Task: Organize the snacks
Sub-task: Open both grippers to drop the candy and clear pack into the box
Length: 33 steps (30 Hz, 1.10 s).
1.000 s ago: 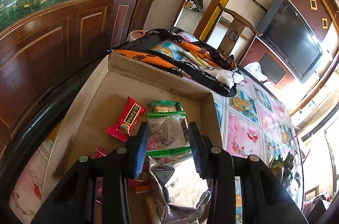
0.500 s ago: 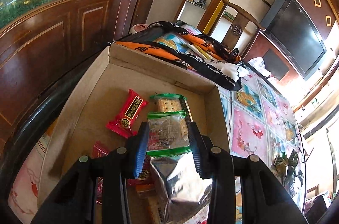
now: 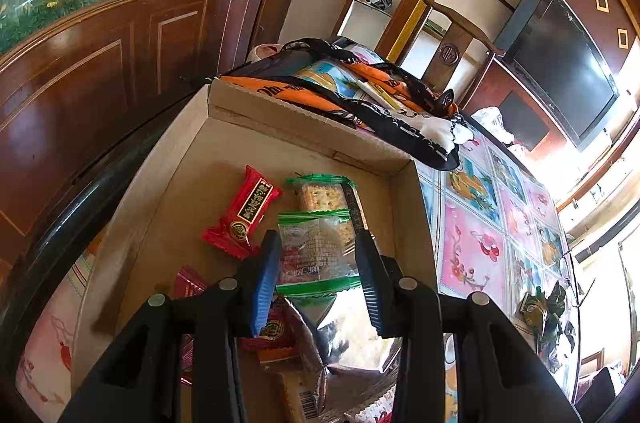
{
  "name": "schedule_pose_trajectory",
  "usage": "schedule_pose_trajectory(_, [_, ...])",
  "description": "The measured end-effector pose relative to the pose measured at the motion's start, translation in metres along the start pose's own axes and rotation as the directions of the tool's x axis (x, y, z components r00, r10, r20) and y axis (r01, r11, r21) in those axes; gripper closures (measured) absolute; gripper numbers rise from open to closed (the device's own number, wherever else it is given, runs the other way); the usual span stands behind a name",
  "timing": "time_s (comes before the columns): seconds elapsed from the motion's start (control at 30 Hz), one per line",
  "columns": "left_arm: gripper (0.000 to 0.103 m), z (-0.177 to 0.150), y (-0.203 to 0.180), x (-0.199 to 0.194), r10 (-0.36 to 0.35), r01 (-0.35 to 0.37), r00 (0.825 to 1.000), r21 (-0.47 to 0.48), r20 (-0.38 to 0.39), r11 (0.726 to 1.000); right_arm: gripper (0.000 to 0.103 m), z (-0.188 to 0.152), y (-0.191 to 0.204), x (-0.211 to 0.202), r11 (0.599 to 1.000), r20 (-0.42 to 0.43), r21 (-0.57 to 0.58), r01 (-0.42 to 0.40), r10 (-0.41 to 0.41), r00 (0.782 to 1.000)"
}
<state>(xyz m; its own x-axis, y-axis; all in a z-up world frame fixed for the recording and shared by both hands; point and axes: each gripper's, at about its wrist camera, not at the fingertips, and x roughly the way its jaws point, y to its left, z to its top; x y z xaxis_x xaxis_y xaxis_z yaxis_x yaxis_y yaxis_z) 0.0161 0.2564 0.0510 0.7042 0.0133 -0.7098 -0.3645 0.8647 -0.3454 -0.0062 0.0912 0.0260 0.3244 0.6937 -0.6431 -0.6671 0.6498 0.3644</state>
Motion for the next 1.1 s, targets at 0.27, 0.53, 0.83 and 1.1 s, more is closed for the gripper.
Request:
schedule_pose_trajectory(0.27, [0.06,0.001,0.005,-0.001,-0.003,0.003,1.0,-0.019,0.002,1.0,0.076,0.001,-0.001,-0.002,1.0,-0.01,0.003,-0.006,0.006,1.0])
schedule_pose_trajectory(0.53, [0.05,0.002,0.006,-0.007,-0.014,0.015,0.999,-0.031,0.029,0.999,0.065,0.001,0.0,-0.008,1.0,0.01,0.003,-0.006,0.006,1.0])
schedule_pose_trajectory(0.83, [0.041,-0.001,-0.008,-0.022,-0.05,0.048,0.993,0.023,0.105,0.999,0.06,0.003,-0.012,-0.023,0.999,0.05,0.049,-0.01,0.007,0.999])
schedule_pose_trajectory(1.1, [0.039,-0.008,-0.033,-0.029,-0.111,0.093,0.983,0.127,0.145,0.988,0.055,0.005,-0.039,-0.04,0.993,0.064,0.117,0.026,-0.034,0.997])
